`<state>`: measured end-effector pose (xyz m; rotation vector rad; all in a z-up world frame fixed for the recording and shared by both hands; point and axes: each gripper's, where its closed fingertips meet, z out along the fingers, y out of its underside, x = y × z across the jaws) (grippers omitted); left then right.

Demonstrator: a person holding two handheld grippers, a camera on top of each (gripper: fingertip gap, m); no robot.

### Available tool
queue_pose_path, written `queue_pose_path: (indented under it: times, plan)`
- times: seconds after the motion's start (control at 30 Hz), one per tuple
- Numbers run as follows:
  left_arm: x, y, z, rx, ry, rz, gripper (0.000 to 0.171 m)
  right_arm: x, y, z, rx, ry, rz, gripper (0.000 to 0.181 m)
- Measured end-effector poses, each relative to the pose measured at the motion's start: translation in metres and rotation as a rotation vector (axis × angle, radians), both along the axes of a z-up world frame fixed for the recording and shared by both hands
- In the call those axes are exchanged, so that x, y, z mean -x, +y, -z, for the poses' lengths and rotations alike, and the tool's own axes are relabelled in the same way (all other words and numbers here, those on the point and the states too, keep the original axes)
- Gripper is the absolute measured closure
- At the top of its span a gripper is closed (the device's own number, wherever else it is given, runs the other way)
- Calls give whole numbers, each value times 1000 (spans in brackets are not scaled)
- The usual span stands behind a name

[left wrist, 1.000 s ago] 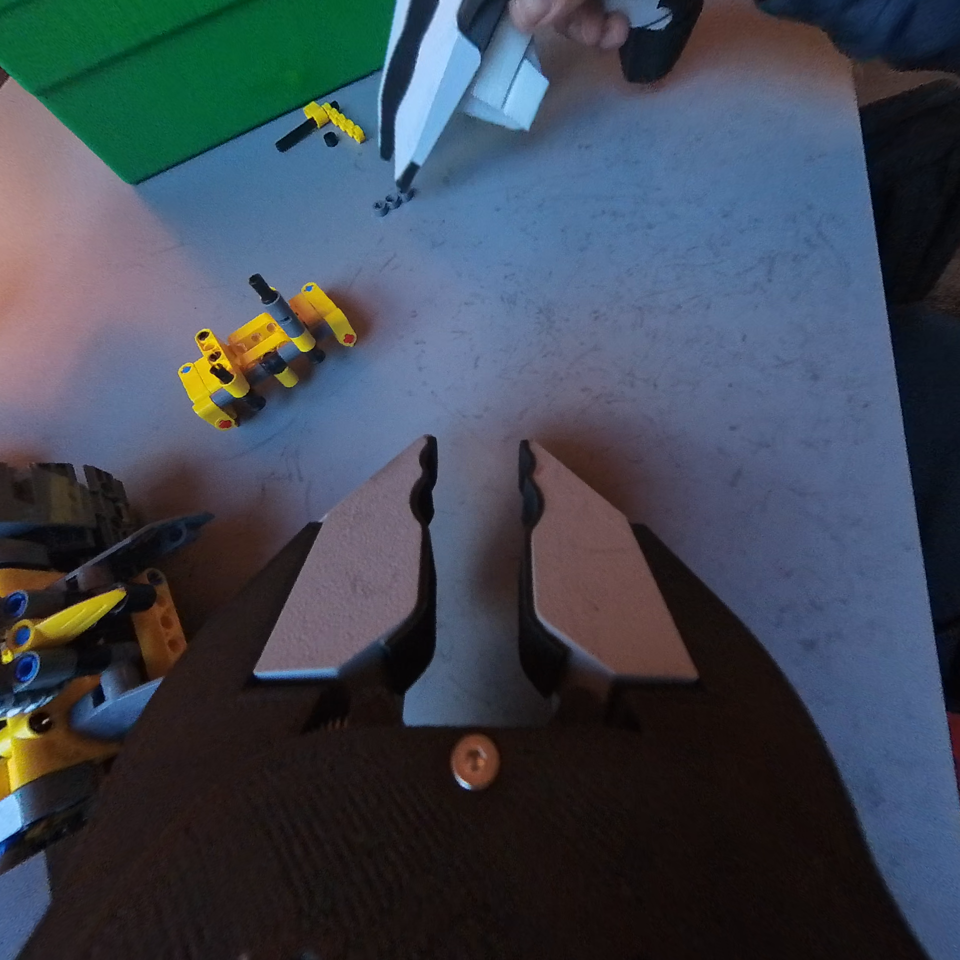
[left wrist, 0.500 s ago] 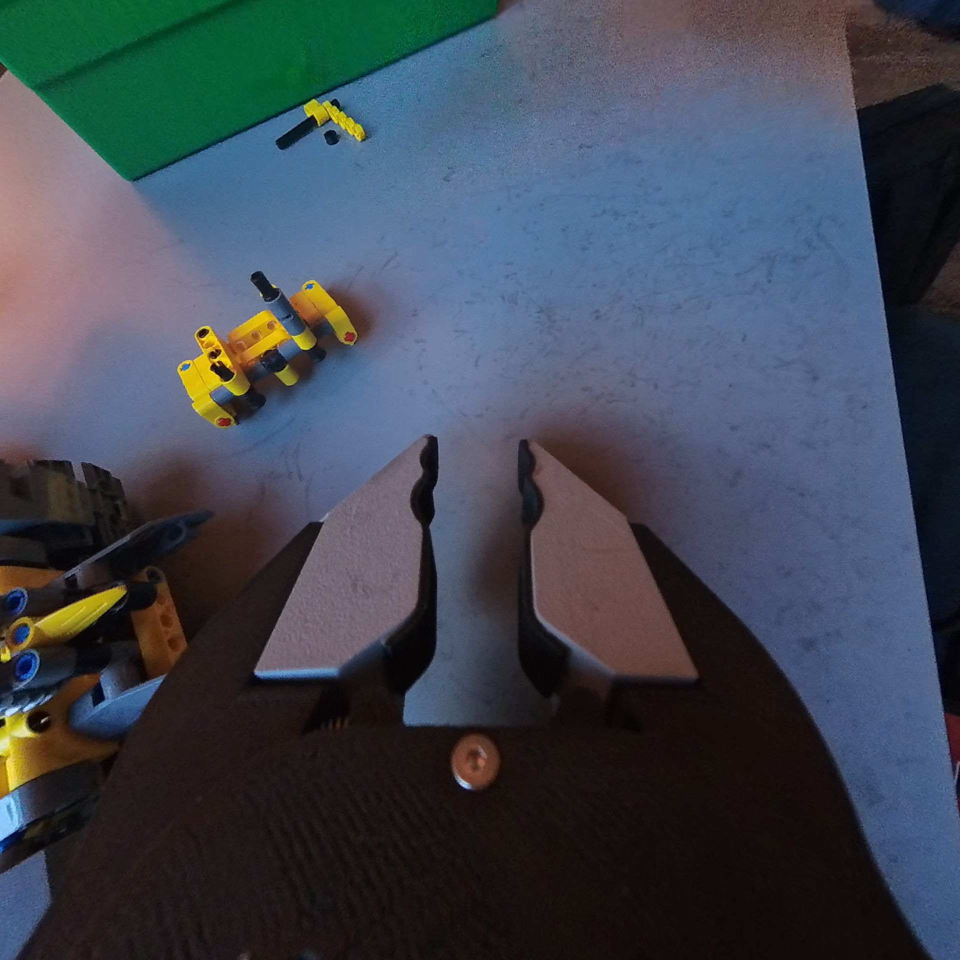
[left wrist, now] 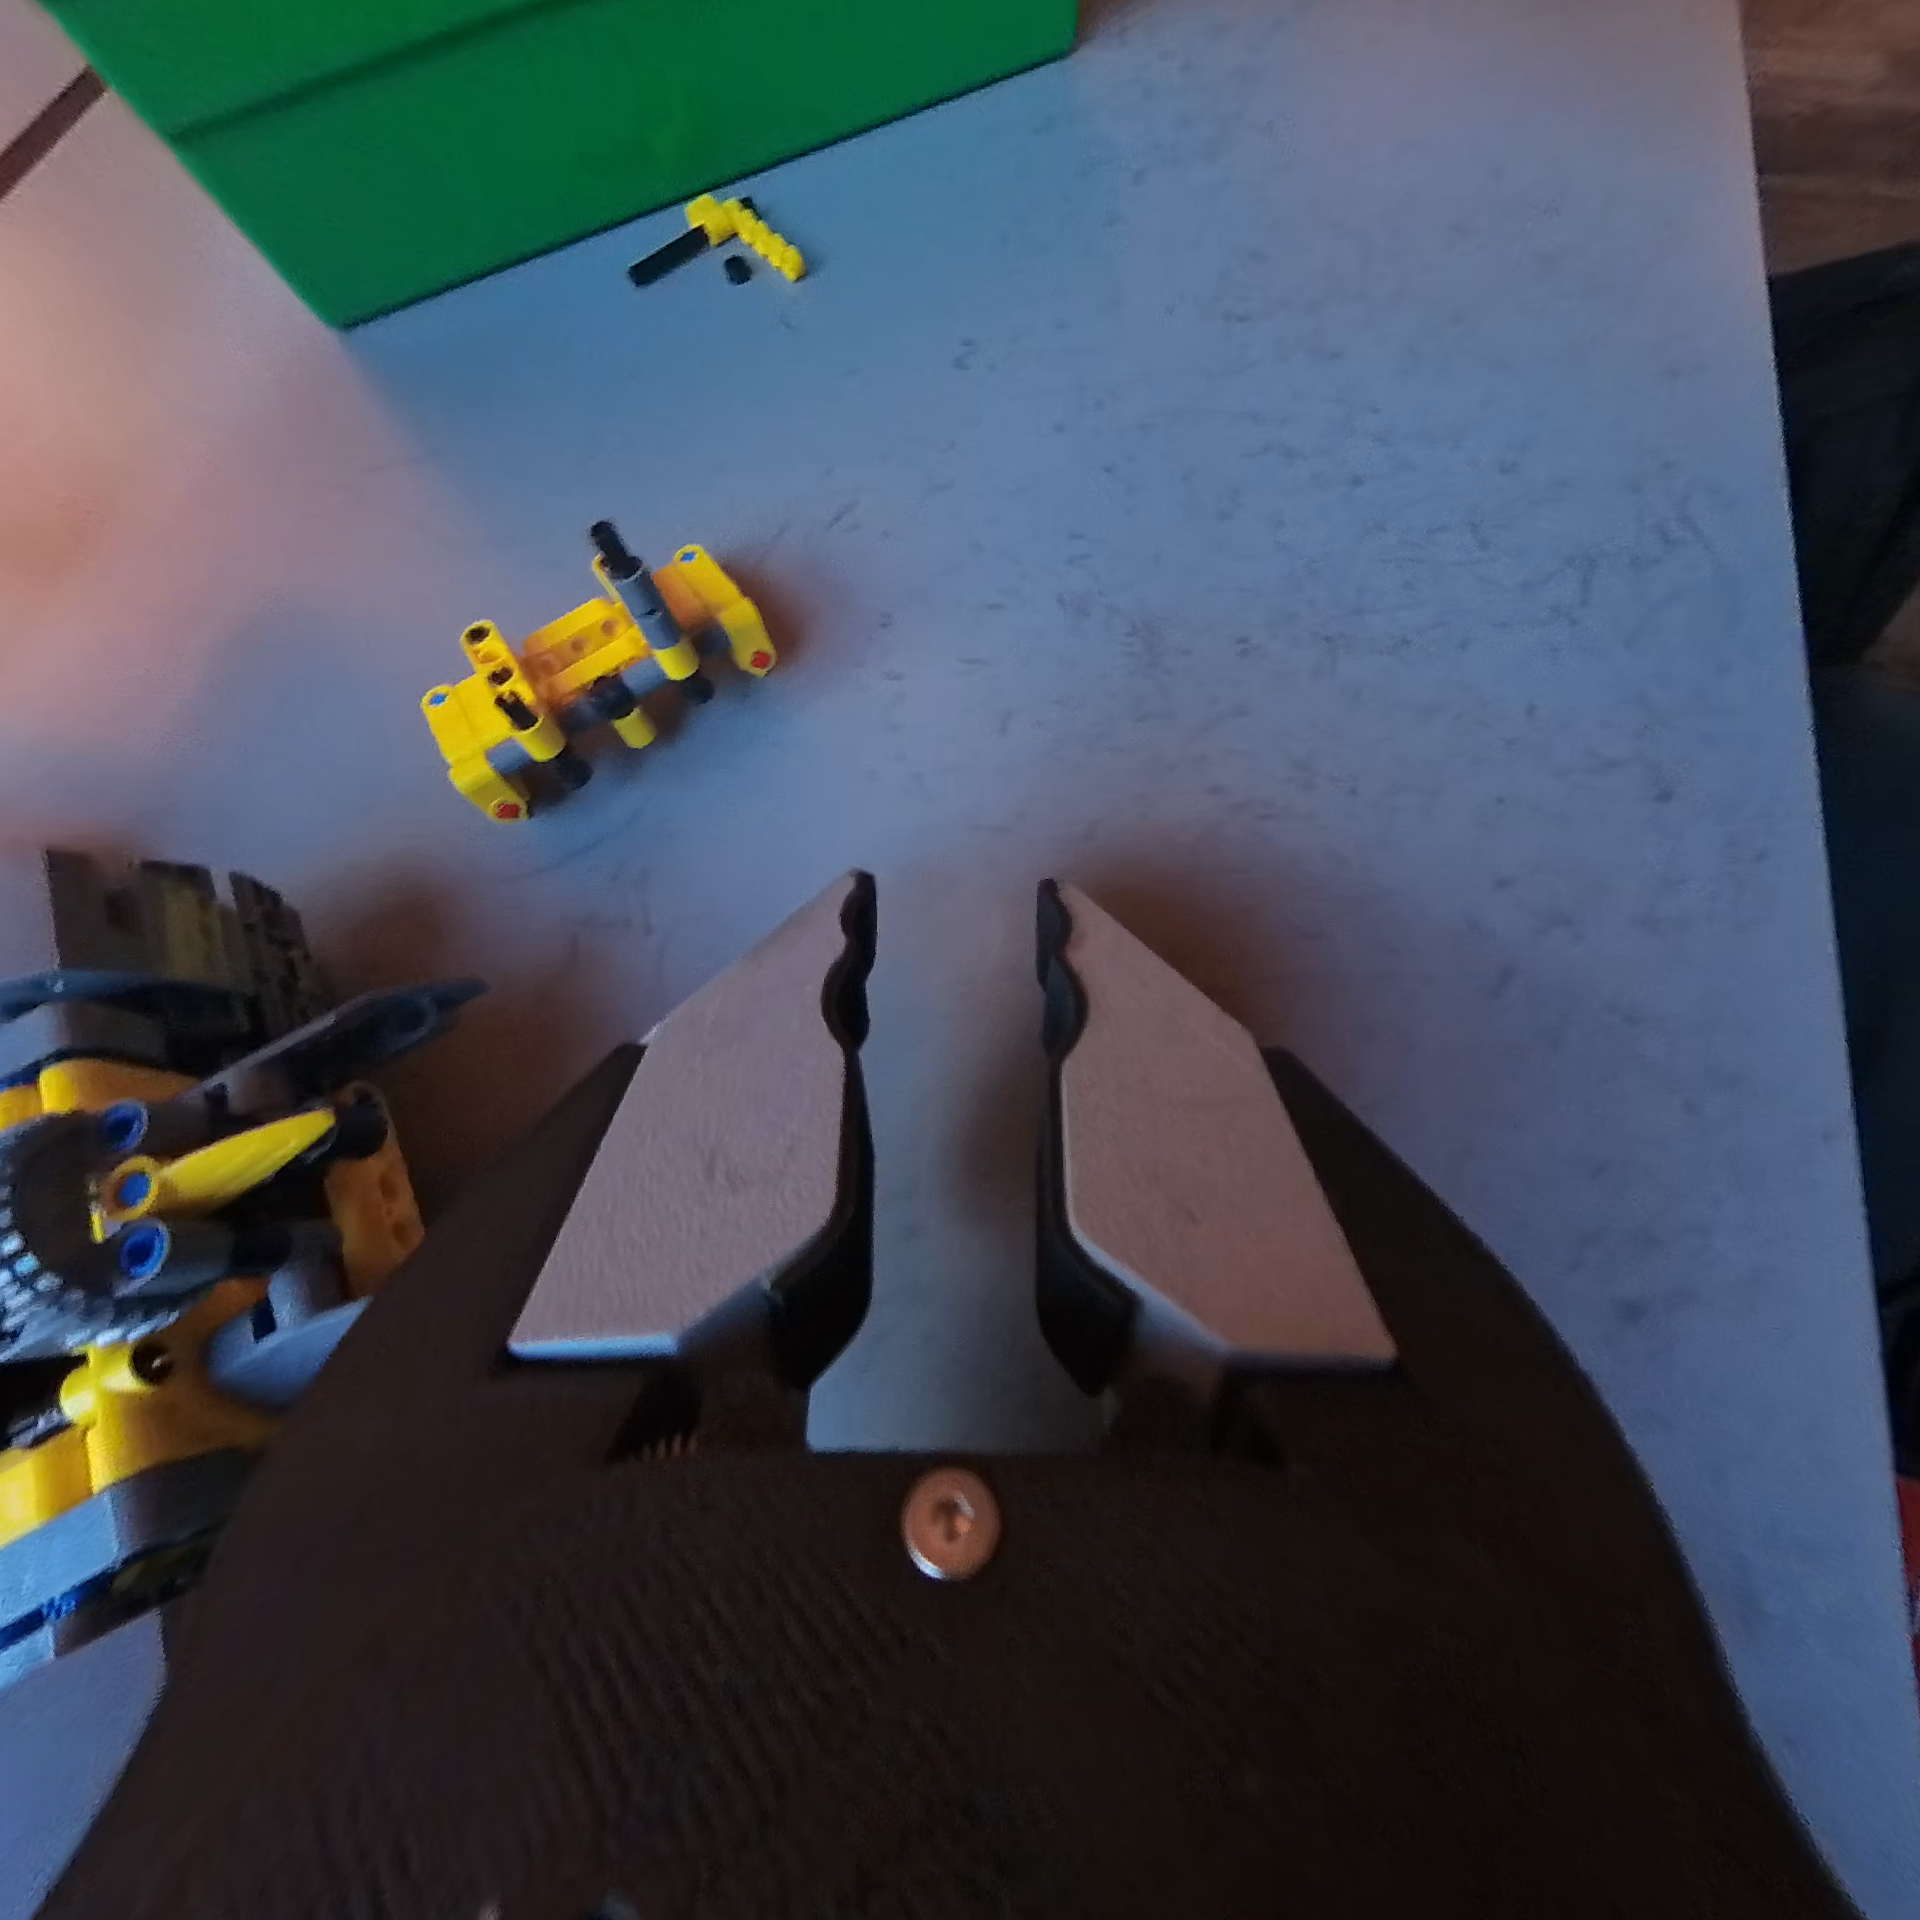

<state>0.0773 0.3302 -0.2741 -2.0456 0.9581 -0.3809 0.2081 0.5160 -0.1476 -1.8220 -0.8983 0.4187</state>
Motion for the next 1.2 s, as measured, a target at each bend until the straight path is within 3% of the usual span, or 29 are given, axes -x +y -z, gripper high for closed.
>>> queue_pose_path:
  times: [0.17, 0.27, 0.37, 0.43, 0.63, 0.93, 1.1, 1.2]
  plan:
    - [3, 2, 2, 15, -8, -25, 142, 92, -96, 70, 216, 34, -380, 145]
    - [5, 4, 2, 2, 6, -31, 142, 124, -107, 91, 188, 20, -414, 150]
    - [7, 6, 0, -6, 1, -41, 142, 146, -107, 94, 220, 78, -432, 155]
    - [7, 7, -3, -14, -10, -45, 142, 151, -102, 100, 241, 81, -422, 180]
    - [11, 12, -11, -85, 0, -70, 136, 144, -120, 91, 276, 165, -423, 180]
    - [-3, 14, -36, -208, -78, -67, 91, 135, -183, 82, 292, 200, -497, 180]
    - [-19, 2, -24, -164, -74, 42, 88, 138, -217, 80, 292, 228, -648, 179]
    - [-28, -9, -17, -132, -59, 128, 102, 134, -226, 74, 265, 230, -703, 179]
